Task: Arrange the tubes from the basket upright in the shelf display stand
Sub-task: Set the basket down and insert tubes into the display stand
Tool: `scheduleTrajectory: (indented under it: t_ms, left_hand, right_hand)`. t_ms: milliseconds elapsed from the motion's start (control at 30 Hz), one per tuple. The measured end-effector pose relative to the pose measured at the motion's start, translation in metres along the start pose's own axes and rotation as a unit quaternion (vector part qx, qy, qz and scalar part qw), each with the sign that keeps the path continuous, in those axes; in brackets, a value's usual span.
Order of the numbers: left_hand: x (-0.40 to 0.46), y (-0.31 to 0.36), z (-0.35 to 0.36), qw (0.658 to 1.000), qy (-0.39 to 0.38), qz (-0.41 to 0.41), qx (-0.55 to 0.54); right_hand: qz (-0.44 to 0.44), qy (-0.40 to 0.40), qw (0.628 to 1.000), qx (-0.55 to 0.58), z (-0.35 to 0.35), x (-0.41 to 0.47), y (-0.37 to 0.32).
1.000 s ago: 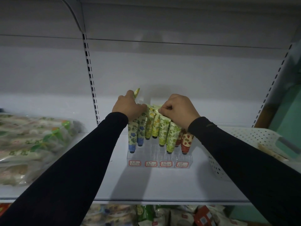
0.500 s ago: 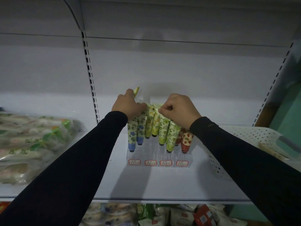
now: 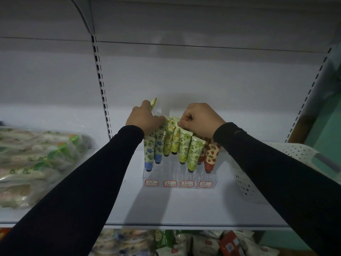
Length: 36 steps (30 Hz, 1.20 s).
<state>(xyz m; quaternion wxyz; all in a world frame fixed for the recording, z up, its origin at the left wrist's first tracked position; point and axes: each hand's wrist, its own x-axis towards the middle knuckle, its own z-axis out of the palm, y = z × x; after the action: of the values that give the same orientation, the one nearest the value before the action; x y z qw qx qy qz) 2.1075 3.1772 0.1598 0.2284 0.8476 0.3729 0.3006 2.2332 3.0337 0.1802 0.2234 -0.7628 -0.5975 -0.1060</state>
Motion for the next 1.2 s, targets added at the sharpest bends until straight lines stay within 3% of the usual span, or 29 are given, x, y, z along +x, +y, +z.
scheduleTrajectory:
  t_ms: [300,700,1200]
  left_hand:
    - [-0.002,0.001,-0.001,1.000,-0.001,-0.005,-0.003]
    - [-0.001,-0.001,0.001,1.000,0.005,0.000,0.002]
    - [-0.001,-0.004,0.002,1.000,-0.002,-0.020,-0.024]
  right_hand:
    - [0.021,-0.046,0.999,-0.013,-0.006,0.016,0.002]
    - [0.013,0.049,0.999,-0.015,0.010,0.003,0.000]
    - [0.008,0.069,0.997,-0.025,0.014,0.001,-0.005]
